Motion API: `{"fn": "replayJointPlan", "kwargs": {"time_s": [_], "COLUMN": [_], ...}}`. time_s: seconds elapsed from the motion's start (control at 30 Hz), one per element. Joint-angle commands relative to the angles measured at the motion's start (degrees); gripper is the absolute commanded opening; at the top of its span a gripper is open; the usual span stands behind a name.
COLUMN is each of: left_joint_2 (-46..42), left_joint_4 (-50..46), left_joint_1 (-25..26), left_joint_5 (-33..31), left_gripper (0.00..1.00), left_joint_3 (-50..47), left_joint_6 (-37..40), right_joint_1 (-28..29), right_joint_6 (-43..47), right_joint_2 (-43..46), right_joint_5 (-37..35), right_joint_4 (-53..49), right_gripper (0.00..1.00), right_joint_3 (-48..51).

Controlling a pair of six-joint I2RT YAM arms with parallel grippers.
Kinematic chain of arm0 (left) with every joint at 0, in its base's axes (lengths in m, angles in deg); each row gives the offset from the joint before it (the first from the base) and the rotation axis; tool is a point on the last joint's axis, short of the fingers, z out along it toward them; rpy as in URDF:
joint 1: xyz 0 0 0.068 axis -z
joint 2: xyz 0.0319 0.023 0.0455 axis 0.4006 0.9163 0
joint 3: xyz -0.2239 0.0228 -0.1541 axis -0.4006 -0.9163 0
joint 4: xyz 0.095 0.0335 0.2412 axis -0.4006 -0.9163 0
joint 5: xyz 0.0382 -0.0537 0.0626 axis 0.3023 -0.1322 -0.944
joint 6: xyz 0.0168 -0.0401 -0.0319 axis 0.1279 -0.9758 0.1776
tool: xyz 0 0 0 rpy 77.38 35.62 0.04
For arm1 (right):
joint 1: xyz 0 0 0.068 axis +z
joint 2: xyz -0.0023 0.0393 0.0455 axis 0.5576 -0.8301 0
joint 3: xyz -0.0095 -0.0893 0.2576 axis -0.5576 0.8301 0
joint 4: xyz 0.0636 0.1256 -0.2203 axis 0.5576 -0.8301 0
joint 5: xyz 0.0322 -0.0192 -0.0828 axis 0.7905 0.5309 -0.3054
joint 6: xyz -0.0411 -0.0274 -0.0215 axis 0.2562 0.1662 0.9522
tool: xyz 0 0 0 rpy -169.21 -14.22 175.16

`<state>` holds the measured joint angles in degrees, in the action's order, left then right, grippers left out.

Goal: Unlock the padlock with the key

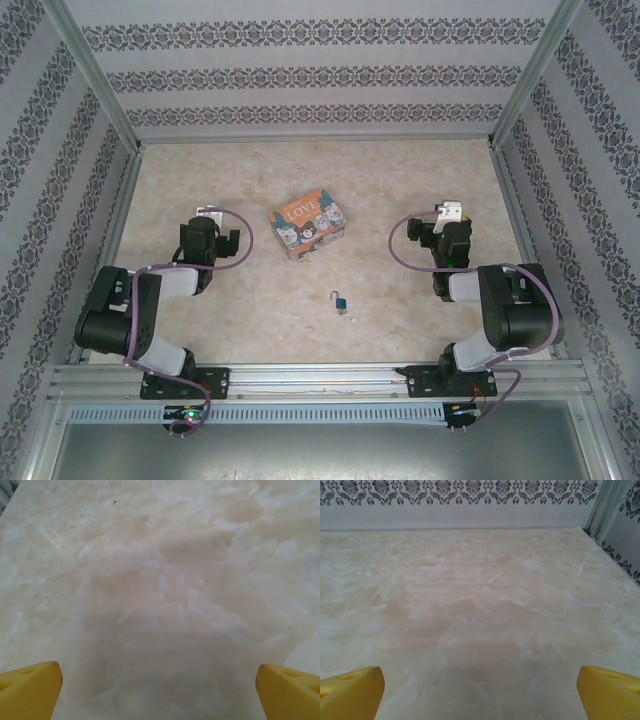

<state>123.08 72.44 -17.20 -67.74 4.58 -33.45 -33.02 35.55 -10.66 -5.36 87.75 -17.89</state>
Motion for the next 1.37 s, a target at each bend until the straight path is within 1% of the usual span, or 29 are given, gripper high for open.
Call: {"fn": "replayJointPlan", "kwargs": {"time_s": [0.0, 0.13, 0.17, 0.2, 0.23, 0.27, 0.33, 0.37, 0.4, 0.43, 0.5, 0.53, 0.6, 0.67, 0.93, 1.33], "left_joint_2": [1.22, 1.71, 3.06, 5.1, 4.57, 3.48, 4.73, 4.62, 3.85, 3.73, 4.4, 3.85, 4.43, 4.09, 4.21, 4.27], "left_joint_4": [8.06, 18.21, 22.83, 29.7, 30.98, 28.61, 30.2, 28.89, 23.87, 22.86, 25.36, 23.63, 25.42, 24.24, 24.89, 24.94], "left_joint_1": [-1.88, -4.62, -4.66, -4.66, -4.66, -4.66, -4.66, -4.66, -4.66, -4.89, -5.1, -5.1, -5.1, -5.1, -5.1, -5.1], "left_joint_5": [1.29, 4.26, 4.31, 4.26, 4.24, 3.61, 2.6, 2.35, 1.5, 1.72, 1.96, 2.01, 1.96, 1.92, 1.6, 1.6], "left_gripper": [0.99, 0.99, 0.99, 0.99, 0.99, 0.99, 0.99, 0.99, 0.99, 0.99, 0.99, 0.99, 0.99, 0.99, 0.99, 0.99], "left_joint_3": [0.46, -5.14, -6.88, -8.88, -9.89, -9.85, -9.55, -8.76, -7.04, -6.62, -7.18, -6.87, -7.2, -7.02, -7.15, -7.2], "left_joint_6": [-1.46, -4.24, -4.22, -3.59, -3.86, -4.44, -4.25, -4.34, -5.27, -5.48, -5.11, -5.51, -5.06, -5.39, -5.17, -5.2], "right_joint_1": [-0.16, -0.16, -0.16, -0.2, -0.16, -0.16, -0.16, -0.2, -0.16, -0.16, -0.16, -0.16, -0.18, -0.18, 0.8, 0.72], "right_joint_6": [-1.13, -1.22, -1.16, -1.16, -1.27, -1.19, -1.21, -1.21, -1.25, -1.23, -1.21, -1.22, -1.18, -1.04, -0.38, -0.45], "right_joint_2": [0.39, 0.4, 0.39, 0.4, 0.32, 0.37, 0.32, 0.29, 0.24, 0.31, 0.31, 0.32, 0.37, 0.41, 0.36, 0.31], "right_joint_5": [0.6, 0.6, 0.6, 0.6, 0.6, 0.6, 0.6, 0.56, 0.58, 0.6, 0.64, 0.6, 0.59, 0.66, -0.89, -0.76], "right_joint_4": [0.32, 0.34, 0.34, 0.34, 0.34, 0.27, 0.33, 0.26, 0.26, 0.26, 0.26, 0.3, 0.34, 0.35, 0.34, 0.26], "right_gripper": [0.98, 0.98, 0.98, 0.98, 0.98, 0.98, 0.98, 0.98, 0.98, 0.99, 0.99, 0.98, 0.98, 0.98, 0.98, 0.98], "right_joint_3": [-0.47, -0.47, -0.45, -0.45, -0.46, -0.55, -0.54, -0.54, -0.54, -0.54, -0.54, -0.54, -0.45, -0.41, -0.45, -0.58]}}
